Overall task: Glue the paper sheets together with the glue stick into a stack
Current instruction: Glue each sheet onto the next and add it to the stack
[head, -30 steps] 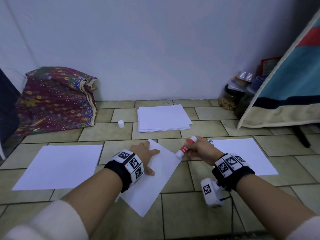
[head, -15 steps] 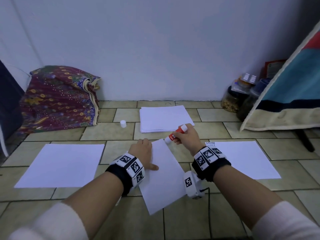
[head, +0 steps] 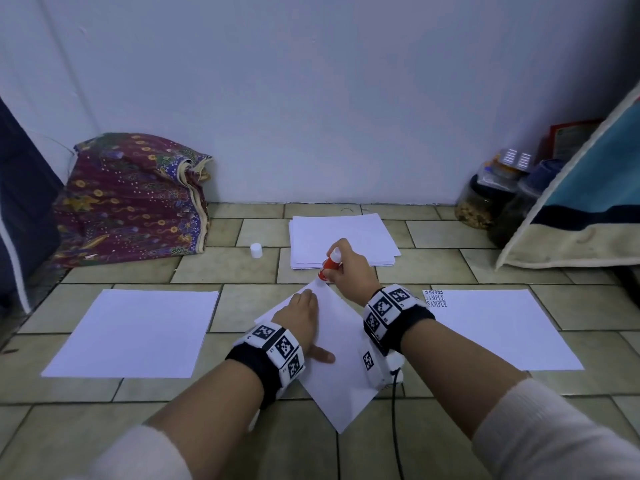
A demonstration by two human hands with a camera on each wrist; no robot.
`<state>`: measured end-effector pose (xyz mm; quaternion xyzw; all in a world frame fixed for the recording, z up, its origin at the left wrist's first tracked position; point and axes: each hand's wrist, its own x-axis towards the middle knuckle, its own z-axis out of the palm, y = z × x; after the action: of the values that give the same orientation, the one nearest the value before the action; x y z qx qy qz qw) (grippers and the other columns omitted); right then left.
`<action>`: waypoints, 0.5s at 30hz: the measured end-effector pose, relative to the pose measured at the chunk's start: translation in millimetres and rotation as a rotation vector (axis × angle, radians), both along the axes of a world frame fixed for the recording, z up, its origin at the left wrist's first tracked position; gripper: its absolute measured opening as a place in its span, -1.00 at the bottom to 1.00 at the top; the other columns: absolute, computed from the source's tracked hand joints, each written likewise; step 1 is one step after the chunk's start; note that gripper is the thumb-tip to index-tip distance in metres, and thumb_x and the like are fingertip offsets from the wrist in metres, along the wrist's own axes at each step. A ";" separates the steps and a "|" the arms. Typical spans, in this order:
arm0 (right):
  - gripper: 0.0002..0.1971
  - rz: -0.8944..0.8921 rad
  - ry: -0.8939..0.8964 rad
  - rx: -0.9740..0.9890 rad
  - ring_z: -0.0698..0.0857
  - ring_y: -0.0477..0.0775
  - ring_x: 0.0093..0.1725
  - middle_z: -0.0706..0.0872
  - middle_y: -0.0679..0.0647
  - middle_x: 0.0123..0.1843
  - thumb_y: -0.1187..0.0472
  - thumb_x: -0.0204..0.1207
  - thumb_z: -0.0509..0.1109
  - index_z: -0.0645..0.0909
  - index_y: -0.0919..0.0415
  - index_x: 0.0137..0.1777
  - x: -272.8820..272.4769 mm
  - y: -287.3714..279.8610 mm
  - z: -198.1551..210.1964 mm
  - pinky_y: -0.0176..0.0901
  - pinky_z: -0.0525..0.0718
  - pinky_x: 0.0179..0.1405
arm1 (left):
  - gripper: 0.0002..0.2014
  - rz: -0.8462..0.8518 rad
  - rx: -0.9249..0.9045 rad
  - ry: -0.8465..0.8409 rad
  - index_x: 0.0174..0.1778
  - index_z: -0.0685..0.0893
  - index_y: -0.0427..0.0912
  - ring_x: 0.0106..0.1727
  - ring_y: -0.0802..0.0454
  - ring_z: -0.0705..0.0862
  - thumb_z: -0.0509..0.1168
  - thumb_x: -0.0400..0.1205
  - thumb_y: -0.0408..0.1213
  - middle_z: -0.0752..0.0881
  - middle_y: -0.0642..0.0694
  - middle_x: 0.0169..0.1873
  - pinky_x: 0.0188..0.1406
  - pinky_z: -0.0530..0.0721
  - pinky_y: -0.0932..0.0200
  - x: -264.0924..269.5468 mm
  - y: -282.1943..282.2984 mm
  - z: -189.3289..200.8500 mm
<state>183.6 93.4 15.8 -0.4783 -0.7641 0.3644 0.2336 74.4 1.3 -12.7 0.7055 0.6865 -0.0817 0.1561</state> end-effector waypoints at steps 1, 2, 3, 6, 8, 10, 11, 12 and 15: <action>-0.73 0.040 -0.026 0.011 0.68 0.21 0.04 0.70 0.21 0.05 0.40 0.55 0.36 0.36 0.12 0.08 -2.2 0.0 -1.1 -0.04 0.65 0.03 | 0.09 0.014 0.006 -0.006 0.52 0.18 -0.33 0.47 -0.12 0.30 0.48 0.31 0.32 0.30 -0.18 0.45 0.45 0.38 -0.04 -0.4 -0.4 -1.1; -0.74 0.088 -0.062 0.024 0.70 0.24 0.02 0.71 0.23 0.02 0.42 0.55 0.33 0.35 0.11 0.05 -4.0 -0.3 -2.5 0.03 0.68 0.05 | 0.09 0.021 0.006 -0.010 0.51 0.20 -0.33 0.46 -0.12 0.32 0.48 0.30 0.33 0.31 -0.18 0.43 0.45 0.38 -0.04 -0.7 -0.6 -1.9; -0.74 0.134 -0.105 0.045 0.71 0.27 0.00 0.71 0.26 0.00 0.44 0.56 0.30 0.33 0.11 0.03 -5.4 -0.4 -3.9 0.11 0.70 0.06 | 0.10 0.025 0.004 -0.010 0.51 0.20 -0.34 0.46 -0.12 0.32 0.48 0.29 0.34 0.32 -0.19 0.43 0.45 0.38 -0.04 -0.8 -0.3 -2.0; -0.73 0.224 -0.243 0.107 0.69 0.27 0.02 0.70 0.28 0.03 0.45 0.55 0.30 0.33 0.15 0.09 -4.2 0.4 -2.1 0.11 0.68 0.04 | 0.14 0.029 -0.004 0.007 0.54 0.17 -0.35 0.45 -0.12 0.32 0.47 0.28 0.36 0.32 -0.19 0.43 0.46 0.38 -0.05 -0.3 2.0 -1.8; -0.70 0.261 -0.317 0.135 0.67 0.25 0.03 0.69 0.26 0.07 0.44 0.54 0.33 0.34 0.21 0.17 0.9 1.5 1.5 0.01 0.65 -0.01 | 0.14 0.019 -0.011 0.025 0.54 0.17 -0.35 0.43 -0.11 0.33 0.46 0.28 0.38 0.33 -0.19 0.41 0.45 0.39 -0.05 0.2 2.9 -1.0; -0.68 0.295 -0.347 0.139 0.67 0.25 0.03 0.70 0.25 0.08 0.44 0.53 0.34 0.35 0.22 0.20 8.1 0.7 3.8 0.01 0.65 -0.01 | 0.12 0.010 -0.011 0.049 0.53 0.19 -0.34 0.41 -0.10 0.34 0.45 0.29 0.39 0.34 -0.18 0.38 0.43 0.40 -0.03 0.8 3.4 -0.1; -0.67 0.310 -0.353 0.135 0.67 0.25 0.04 0.71 0.25 0.08 0.44 0.53 0.35 0.35 0.21 0.20 12.3 -1.0 5.0 0.02 0.65 0.01 | 0.12 0.010 -0.008 0.055 0.52 0.19 -0.34 0.40 -0.09 0.34 0.45 0.29 0.39 0.34 -0.18 0.37 0.43 0.41 -0.02 1.1 3.8 0.1; -0.66 0.325 -0.357 0.133 0.67 0.25 0.05 0.71 0.25 0.08 0.43 0.52 0.36 0.35 0.20 0.20 17.0 -3.3 6.0 0.03 0.65 0.03 | 0.12 0.011 -0.006 0.057 0.52 0.19 -0.34 0.41 -0.09 0.34 0.45 0.29 0.39 0.34 -0.18 0.38 0.44 0.40 -0.02 1.3 4.0 0.4; -0.66 0.360 -0.358 0.100 0.64 0.20 0.09 0.72 0.20 0.09 0.38 0.52 0.40 0.37 0.17 0.18 33.2 -10.2 6.7 0.05 0.63 0.09 | 0.10 0.008 -0.004 0.064 0.52 0.19 -0.33 0.44 -0.10 0.32 0.45 0.30 0.37 0.34 -0.18 0.40 0.45 0.38 0.00 2.3 3.9 2.9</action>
<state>216.8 83.3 22.4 -0.3793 -0.8832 0.2714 0.0494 76.7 5.2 -9.8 0.6996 0.6936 -0.1048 0.1358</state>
